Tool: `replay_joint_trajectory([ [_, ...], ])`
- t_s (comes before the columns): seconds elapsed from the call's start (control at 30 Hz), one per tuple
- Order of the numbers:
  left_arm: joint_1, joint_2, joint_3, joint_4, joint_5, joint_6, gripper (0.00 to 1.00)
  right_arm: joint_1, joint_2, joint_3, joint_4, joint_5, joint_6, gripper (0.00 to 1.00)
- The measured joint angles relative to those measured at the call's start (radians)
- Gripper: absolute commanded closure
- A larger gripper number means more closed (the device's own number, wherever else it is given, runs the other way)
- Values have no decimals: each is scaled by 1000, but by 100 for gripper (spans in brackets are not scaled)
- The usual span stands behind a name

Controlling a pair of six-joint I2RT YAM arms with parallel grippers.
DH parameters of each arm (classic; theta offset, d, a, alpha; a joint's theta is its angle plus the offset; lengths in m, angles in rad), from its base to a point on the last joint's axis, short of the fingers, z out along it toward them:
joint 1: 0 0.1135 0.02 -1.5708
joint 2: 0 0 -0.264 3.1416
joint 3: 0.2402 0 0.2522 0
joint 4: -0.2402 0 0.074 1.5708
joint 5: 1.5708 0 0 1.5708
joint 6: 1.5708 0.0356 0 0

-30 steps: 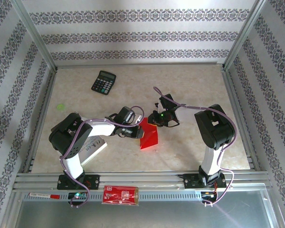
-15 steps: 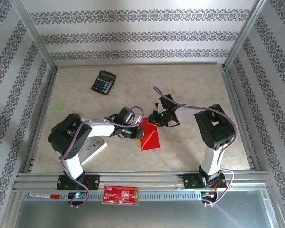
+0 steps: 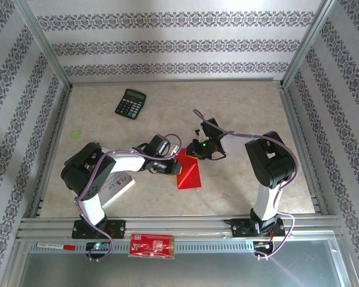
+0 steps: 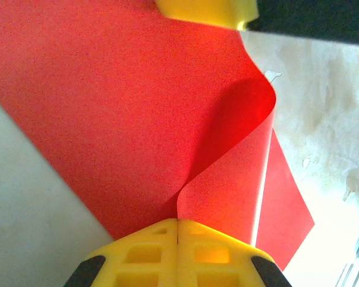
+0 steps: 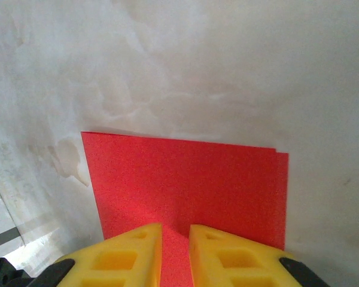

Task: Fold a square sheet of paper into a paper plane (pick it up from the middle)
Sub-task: Fold the triangle a second time at the center of the table.

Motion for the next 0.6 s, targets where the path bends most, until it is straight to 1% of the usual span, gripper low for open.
replay_joint_trajectory([
  [0.6, -1, 11, 20, -35, -8, 1, 100, 0, 0, -3, 3, -2, 0, 77],
])
